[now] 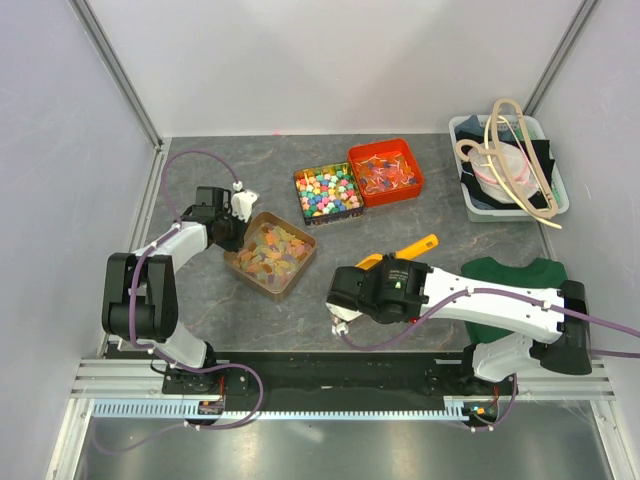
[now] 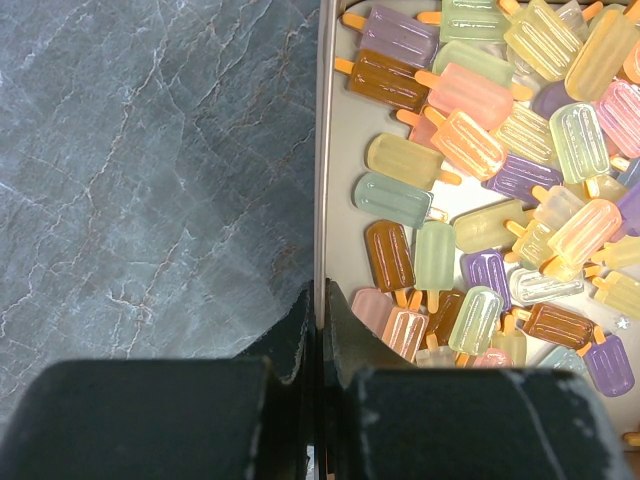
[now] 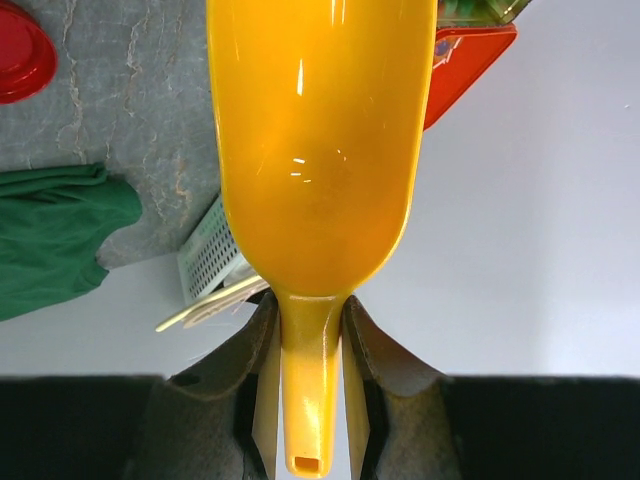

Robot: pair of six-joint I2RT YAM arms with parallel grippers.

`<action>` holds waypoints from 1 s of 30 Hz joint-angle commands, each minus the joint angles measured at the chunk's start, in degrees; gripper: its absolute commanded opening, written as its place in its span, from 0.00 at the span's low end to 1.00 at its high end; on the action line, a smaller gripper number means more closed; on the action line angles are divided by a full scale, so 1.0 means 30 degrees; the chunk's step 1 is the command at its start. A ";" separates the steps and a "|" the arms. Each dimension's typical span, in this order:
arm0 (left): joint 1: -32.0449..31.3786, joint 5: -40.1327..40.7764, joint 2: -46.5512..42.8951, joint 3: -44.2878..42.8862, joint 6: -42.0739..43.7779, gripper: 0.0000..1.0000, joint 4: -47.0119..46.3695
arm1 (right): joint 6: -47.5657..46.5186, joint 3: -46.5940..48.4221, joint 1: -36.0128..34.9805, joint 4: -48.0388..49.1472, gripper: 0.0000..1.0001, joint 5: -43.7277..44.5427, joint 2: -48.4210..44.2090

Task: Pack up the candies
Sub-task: Place the fake candies in the packing bottle, then place the storage box at the center of the board.

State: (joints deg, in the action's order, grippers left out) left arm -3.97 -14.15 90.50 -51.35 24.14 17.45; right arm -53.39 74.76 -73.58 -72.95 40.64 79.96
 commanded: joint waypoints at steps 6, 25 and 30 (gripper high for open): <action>0.0150 -0.1698 -0.0312 -0.0226 -0.0166 0.02 -0.1013 | -0.0193 0.0388 -0.0434 -0.0059 0.00 0.1688 0.0152; 0.0063 -0.4159 -0.3179 0.0096 -0.0078 0.02 -0.0719 | -0.0046 0.5693 0.3726 0.5064 0.00 -0.3090 0.5066; -0.0113 -0.4454 -0.3740 -0.0225 0.0009 0.02 -0.0223 | -0.1128 0.5871 0.3756 0.8226 0.00 -0.0809 0.7180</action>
State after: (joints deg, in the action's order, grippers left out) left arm -3.86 -22.94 82.39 -50.39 24.38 17.67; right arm -53.82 91.64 -62.30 -59.59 30.98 98.06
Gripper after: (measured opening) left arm 0.034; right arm 0.316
